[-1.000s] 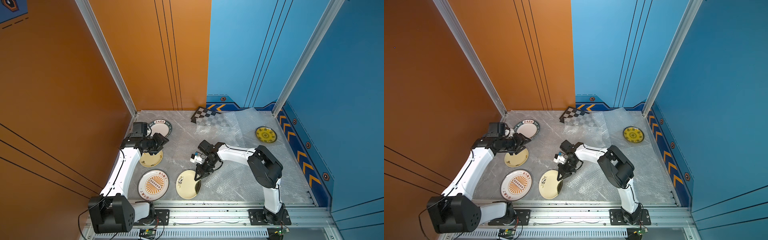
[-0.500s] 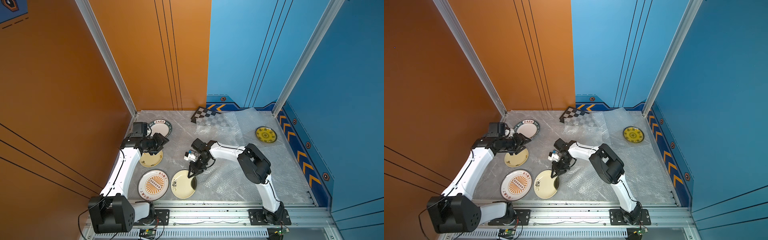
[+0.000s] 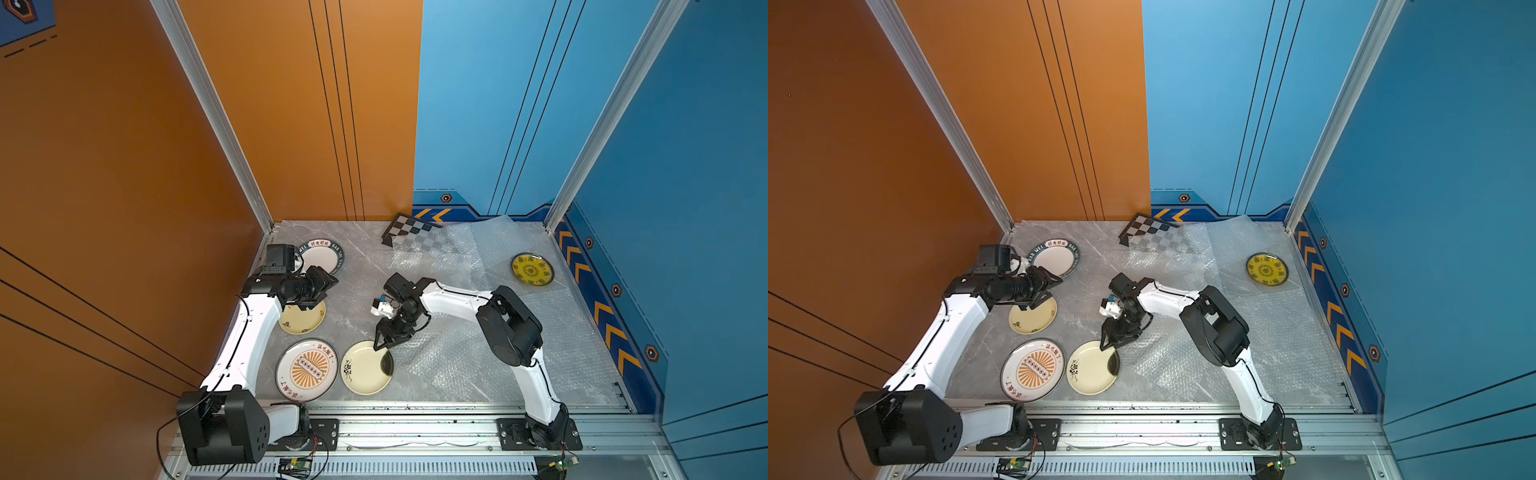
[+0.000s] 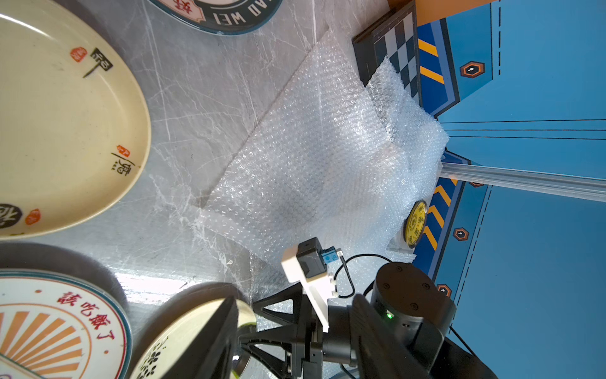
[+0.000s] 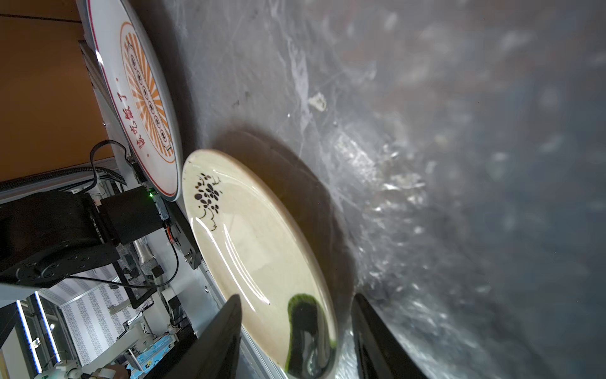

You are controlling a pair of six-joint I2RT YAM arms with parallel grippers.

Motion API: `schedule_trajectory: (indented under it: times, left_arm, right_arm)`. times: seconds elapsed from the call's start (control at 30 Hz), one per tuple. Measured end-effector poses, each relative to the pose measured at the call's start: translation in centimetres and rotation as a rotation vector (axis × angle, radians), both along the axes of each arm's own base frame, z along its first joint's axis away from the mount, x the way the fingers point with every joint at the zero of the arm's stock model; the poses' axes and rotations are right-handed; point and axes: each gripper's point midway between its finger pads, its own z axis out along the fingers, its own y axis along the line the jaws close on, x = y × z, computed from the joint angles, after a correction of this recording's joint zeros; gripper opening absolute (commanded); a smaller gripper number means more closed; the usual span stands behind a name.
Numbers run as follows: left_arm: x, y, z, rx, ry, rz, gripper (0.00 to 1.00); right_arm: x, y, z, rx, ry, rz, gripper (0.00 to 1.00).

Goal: Unpack dinner plates from bubble wrap
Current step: Place the plate at the center of the board.

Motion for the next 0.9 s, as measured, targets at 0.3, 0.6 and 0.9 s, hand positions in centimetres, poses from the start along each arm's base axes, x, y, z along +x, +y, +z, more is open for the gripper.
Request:
schedule_trajectory:
  times: [0.3, 0.6, 0.9]
  left_arm:
    - [0.1, 0.0, 0.0, -0.001, 0.0, 0.001, 0.57]
    - [0.4, -0.2, 0.3, -0.01, -0.018, -0.007, 0.58]
    - [-0.8, -1.3, 0.8, -0.022, -0.045, -0.032, 0.79]
  right_arm:
    - [3.8, -0.5, 5.3, 0.068, -0.106, -0.084, 0.62]
    - [7.3, 0.4, 10.8, 0.128, -0.301, -0.133, 0.65]
    - [9.4, -0.2, 11.5, 0.129, -0.425, -0.235, 0.86]
